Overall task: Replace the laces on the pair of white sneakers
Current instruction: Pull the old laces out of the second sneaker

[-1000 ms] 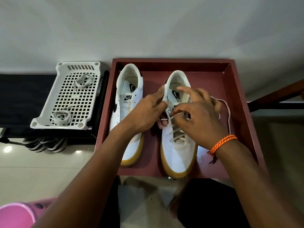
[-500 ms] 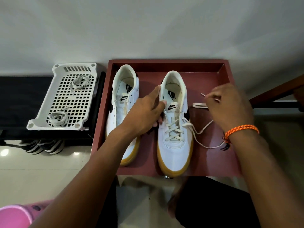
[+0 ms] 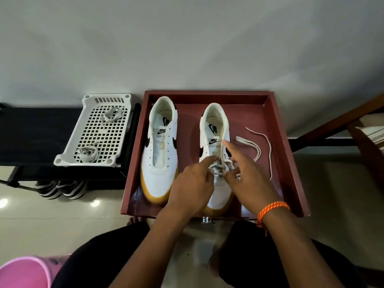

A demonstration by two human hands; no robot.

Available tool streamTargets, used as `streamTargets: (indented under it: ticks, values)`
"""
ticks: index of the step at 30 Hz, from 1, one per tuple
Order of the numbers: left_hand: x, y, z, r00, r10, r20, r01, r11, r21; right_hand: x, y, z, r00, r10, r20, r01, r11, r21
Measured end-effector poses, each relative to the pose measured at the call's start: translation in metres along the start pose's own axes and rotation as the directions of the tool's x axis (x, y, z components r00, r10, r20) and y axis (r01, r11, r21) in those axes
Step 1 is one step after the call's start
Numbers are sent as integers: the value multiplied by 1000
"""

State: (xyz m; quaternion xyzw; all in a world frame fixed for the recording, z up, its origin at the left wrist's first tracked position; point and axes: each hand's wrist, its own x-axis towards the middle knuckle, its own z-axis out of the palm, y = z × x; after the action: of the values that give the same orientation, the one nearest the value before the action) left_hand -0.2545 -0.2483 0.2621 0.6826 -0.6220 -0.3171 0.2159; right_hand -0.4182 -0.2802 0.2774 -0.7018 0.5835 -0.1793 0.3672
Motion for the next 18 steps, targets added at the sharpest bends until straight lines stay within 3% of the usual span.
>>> streamTargets:
  ticks: [4,8,18]
  values:
    - [9,1,0,1000,14,-4,-14,996,89,-14,-2,7,997,-69,28,71,996,-61]
    - [23,4,-4,1000,18,20,-21,989,146,21,1,4,999,-37,21,39,993,-108]
    - [40,2,3,991,-21,-135,17,999,-34,38,7,9,999,4,36,-2,997,-73]
